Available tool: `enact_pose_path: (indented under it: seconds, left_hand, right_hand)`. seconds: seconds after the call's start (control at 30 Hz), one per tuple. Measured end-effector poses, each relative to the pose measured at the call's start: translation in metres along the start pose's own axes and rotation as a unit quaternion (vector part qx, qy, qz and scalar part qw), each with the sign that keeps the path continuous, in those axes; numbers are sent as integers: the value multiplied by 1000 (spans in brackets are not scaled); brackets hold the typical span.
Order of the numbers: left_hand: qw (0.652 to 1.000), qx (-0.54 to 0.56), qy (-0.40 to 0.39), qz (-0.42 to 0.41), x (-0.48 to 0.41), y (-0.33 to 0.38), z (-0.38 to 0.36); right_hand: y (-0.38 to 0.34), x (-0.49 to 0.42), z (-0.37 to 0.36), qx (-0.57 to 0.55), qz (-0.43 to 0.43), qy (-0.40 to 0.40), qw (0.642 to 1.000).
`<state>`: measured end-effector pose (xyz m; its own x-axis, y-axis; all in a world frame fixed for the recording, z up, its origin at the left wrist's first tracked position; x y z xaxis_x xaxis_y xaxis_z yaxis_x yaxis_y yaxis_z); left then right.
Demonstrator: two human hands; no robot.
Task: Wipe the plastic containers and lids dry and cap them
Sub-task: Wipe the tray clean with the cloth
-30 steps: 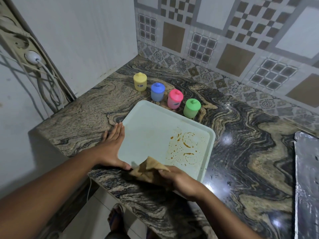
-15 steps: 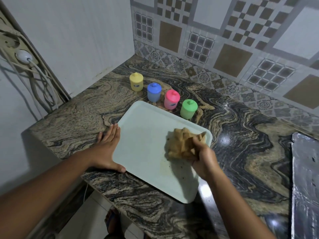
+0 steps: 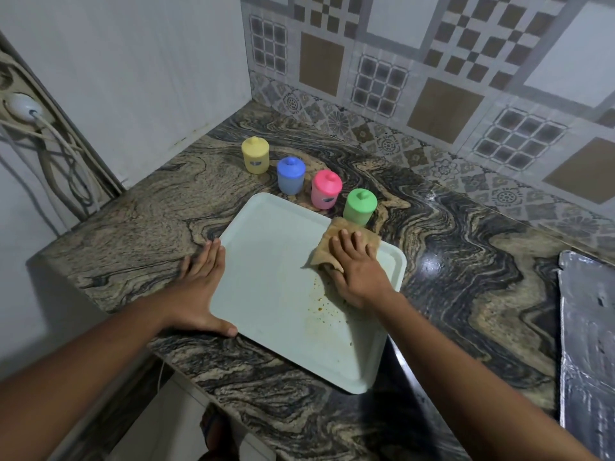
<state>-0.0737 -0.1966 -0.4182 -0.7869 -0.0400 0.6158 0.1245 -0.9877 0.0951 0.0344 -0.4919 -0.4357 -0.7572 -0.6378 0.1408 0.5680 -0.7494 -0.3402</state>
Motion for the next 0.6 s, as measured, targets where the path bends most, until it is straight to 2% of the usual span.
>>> enact_pose_path:
  seconds: [0.37, 0.6]
  left_hand:
    - [1000, -12, -10, 10, 2, 2, 0]
    - [999, -15, -29, 24, 3, 4, 1]
  right_hand:
    - [1, -2, -14, 22, 1, 6, 1000]
    - [-25, 31, -34, 3, 76, -24, 997]
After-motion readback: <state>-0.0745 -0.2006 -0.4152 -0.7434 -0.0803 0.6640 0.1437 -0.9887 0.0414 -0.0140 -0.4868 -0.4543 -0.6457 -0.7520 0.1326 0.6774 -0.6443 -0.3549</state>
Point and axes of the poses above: each hand's wrist, its own x-axis away from the middle knuckle, its own z-axis out of the back of the hand, y = z × x, the point moved 5 cm from there along -x, towards the middle knuckle, and after that the axes turned 11 degrees about z, right-handed, at the moved point
